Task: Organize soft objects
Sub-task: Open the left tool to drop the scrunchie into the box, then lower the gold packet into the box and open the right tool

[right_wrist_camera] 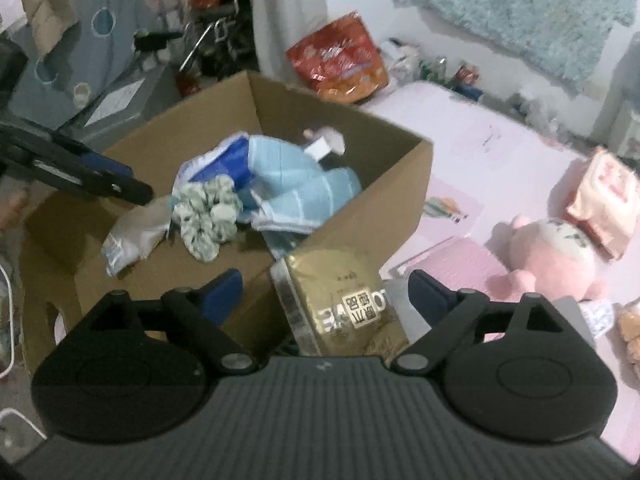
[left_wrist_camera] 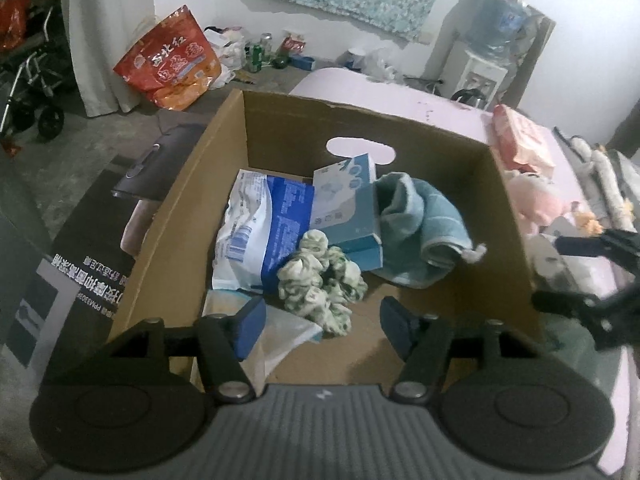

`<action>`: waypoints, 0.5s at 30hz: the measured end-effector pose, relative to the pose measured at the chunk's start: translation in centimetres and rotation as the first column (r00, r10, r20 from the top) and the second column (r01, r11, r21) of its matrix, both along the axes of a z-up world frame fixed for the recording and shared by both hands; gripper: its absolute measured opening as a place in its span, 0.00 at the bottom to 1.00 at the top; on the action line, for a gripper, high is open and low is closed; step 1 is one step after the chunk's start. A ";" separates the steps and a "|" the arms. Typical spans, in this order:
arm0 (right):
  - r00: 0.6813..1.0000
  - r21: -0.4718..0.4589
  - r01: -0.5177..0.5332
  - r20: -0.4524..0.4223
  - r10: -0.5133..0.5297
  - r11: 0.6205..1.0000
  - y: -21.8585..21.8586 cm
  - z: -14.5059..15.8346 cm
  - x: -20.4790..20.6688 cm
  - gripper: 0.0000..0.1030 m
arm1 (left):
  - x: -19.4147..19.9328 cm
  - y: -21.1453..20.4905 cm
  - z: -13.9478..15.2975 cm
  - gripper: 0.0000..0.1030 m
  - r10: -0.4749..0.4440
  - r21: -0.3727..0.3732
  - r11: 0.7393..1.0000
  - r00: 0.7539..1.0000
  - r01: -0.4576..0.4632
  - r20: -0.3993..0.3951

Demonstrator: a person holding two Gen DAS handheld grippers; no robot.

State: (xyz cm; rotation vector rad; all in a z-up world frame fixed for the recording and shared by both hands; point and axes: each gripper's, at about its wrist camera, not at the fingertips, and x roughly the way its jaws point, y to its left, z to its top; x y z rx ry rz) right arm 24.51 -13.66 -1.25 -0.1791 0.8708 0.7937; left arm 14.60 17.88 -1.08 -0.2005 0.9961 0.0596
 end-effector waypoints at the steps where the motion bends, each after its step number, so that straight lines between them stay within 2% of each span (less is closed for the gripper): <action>1: 0.999 0.020 0.003 -0.033 -0.002 1.000 -0.3 -0.2 0.5 0.89 | -0.5 0.0 0.3 0.63 -0.003 -0.001 1.000 1.000 0.003 0.009; 3: 0.996 0.061 0.005 -0.086 0.000 0.998 -0.9 -0.6 1.0 0.85 | -1.3 0.1 0.9 0.63 -0.003 -0.004 1.000 1.000 0.003 0.028; 5: 0.993 0.097 0.018 -0.122 -0.006 0.995 -1.6 -0.8 1.3 0.76 | -1.9 0.3 1.3 0.63 -0.002 -0.008 1.000 0.999 0.002 0.046; 8: 0.991 0.118 0.047 -0.132 -0.031 0.992 -2.4 -0.7 1.2 0.64 | -2.6 0.7 1.8 0.63 0.009 -0.016 1.000 0.998 -0.008 0.066; 12: 0.994 0.091 0.060 -0.093 -0.051 0.994 -2.6 -0.1 0.4 0.61 | -3.0 1.3 2.0 0.63 0.033 -0.031 0.999 0.996 -0.030 0.085; 15: 0.998 0.072 0.062 -0.017 -0.061 0.995 -2.3 1.5 -1.0 0.60 | -3.4 2.0 2.1 0.63 0.054 -0.041 0.998 0.994 -0.050 0.098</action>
